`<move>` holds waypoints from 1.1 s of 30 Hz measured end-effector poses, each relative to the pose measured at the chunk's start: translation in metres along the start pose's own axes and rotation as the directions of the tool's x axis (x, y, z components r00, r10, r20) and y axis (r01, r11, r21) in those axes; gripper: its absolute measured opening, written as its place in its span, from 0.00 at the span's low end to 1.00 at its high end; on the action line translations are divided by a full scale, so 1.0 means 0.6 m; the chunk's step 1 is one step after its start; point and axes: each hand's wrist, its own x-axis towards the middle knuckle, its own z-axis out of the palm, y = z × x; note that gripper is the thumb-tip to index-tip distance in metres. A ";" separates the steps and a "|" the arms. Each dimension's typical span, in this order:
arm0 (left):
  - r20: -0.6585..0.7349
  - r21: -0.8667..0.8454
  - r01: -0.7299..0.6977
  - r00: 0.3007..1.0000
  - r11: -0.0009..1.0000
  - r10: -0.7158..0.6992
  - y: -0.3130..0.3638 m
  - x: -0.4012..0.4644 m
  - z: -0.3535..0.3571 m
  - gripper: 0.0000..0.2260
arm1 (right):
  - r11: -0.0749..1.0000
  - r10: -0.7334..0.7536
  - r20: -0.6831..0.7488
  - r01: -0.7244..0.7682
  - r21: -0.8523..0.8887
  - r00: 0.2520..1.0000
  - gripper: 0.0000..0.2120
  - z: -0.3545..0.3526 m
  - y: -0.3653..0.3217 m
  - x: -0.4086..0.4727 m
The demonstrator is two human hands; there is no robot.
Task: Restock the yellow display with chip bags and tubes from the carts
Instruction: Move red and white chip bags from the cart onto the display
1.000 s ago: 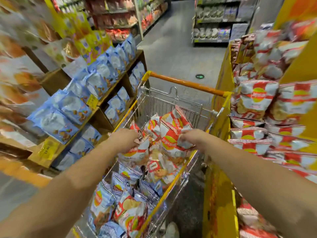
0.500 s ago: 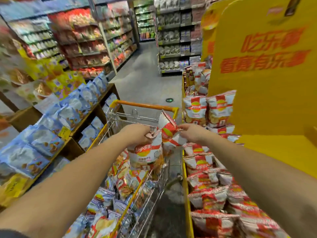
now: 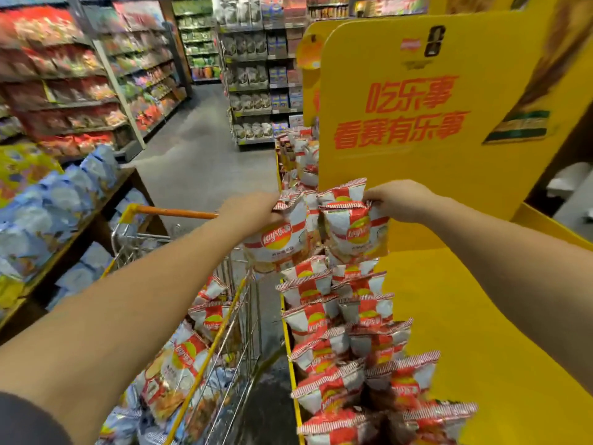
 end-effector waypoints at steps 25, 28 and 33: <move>0.065 -0.159 -0.159 0.983 0.974 0.171 -0.008 0.319 0.260 0.19 | 0.965 0.135 -0.110 -0.106 0.241 0.985 0.15 0.258 0.077 0.254; 0.033 -0.167 -0.110 0.993 0.980 0.117 -0.008 0.329 0.266 0.19 | 0.932 0.266 -0.269 -0.175 0.317 0.926 0.11 0.282 0.054 0.257; -0.057 -0.129 -0.073 0.996 0.989 0.067 -0.005 0.329 0.282 0.19 | 0.845 0.460 -0.422 -0.239 0.478 0.781 0.09 0.340 0.019 0.273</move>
